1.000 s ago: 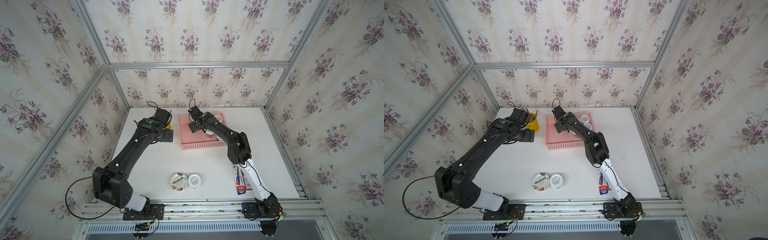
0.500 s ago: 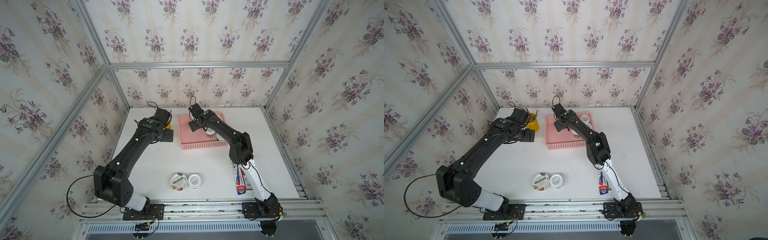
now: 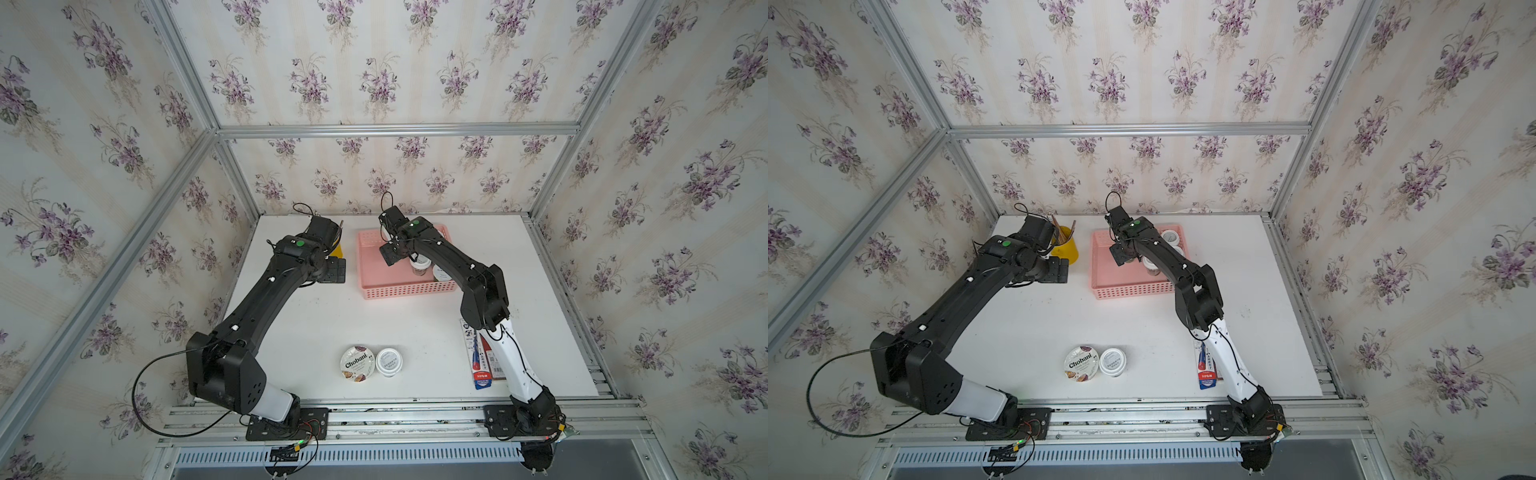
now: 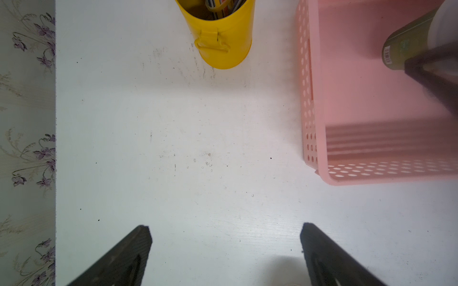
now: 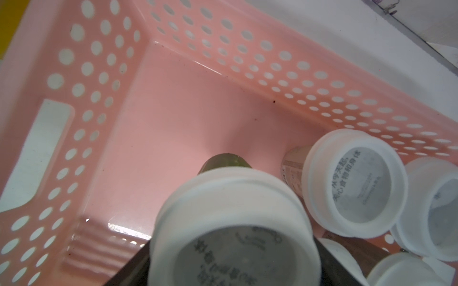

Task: Put the yogurt in the basket
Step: Place the yogurt in the basket.

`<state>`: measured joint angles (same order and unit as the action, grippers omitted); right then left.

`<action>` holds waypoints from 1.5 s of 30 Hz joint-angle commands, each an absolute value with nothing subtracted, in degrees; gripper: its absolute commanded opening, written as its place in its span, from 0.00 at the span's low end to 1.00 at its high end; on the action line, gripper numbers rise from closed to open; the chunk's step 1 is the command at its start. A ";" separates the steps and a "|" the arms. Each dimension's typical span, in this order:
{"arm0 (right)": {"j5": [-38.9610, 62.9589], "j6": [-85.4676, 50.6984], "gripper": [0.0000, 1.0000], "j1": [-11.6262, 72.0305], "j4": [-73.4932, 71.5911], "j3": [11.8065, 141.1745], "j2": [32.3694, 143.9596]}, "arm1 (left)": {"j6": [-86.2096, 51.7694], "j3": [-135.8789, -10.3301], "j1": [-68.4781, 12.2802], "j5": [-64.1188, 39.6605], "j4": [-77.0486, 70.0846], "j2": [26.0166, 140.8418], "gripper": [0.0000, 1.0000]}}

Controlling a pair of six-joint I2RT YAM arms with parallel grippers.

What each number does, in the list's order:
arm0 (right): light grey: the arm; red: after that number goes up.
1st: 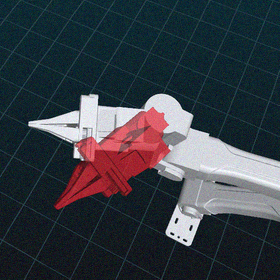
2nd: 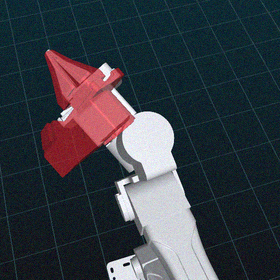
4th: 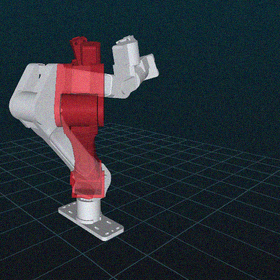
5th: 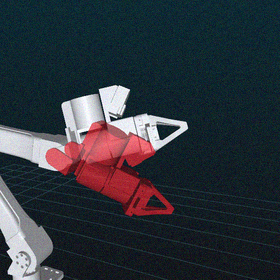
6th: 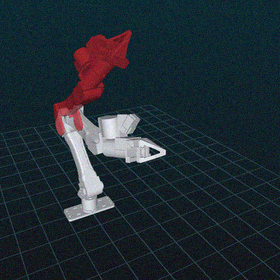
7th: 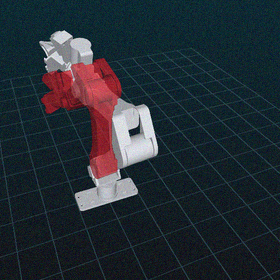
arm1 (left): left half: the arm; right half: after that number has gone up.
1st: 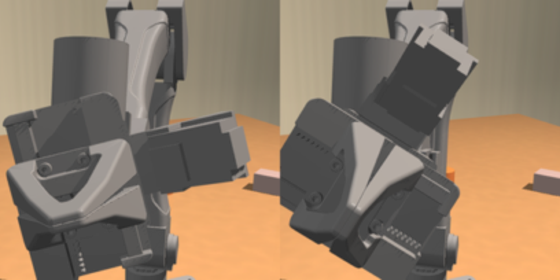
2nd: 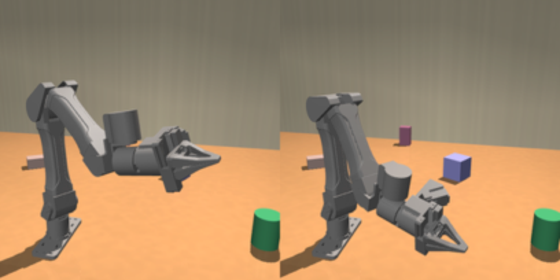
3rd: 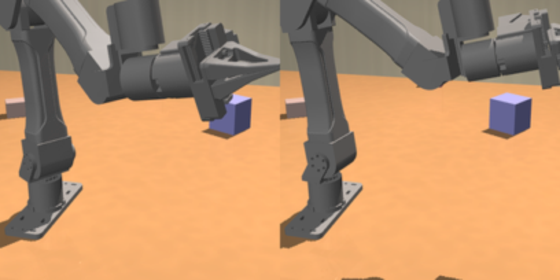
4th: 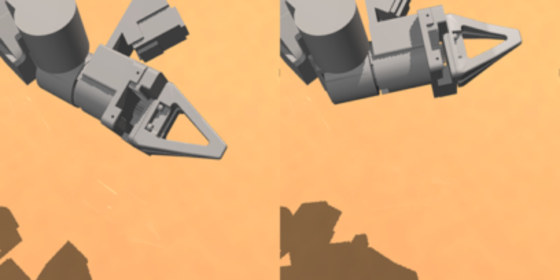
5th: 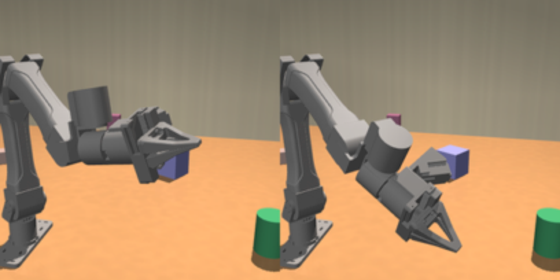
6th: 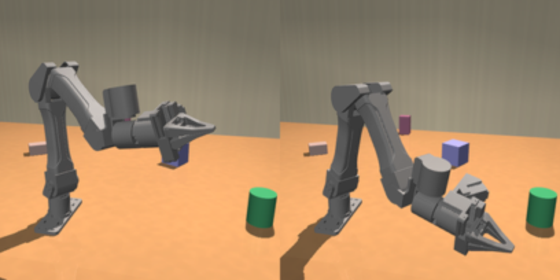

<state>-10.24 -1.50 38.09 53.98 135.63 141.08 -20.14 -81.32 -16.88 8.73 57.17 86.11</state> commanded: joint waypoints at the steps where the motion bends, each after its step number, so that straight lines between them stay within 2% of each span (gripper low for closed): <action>1: -10.11 -1.32 0.77 37.97 54.71 135.97 141.58 | -20.50 -81.22 -16.85 8.48 56.60 85.55 0.99; 29: -10.22 -0.79 0.81 37.22 52.74 137.72 146.26 | -20.30 -81.57 -16.02 8.96 56.85 86.30 0.99; 45: -5.25 -2.79 0.88 37.19 50.74 137.72 140.73 | -20.21 -81.40 -15.73 8.37 56.63 85.54 0.99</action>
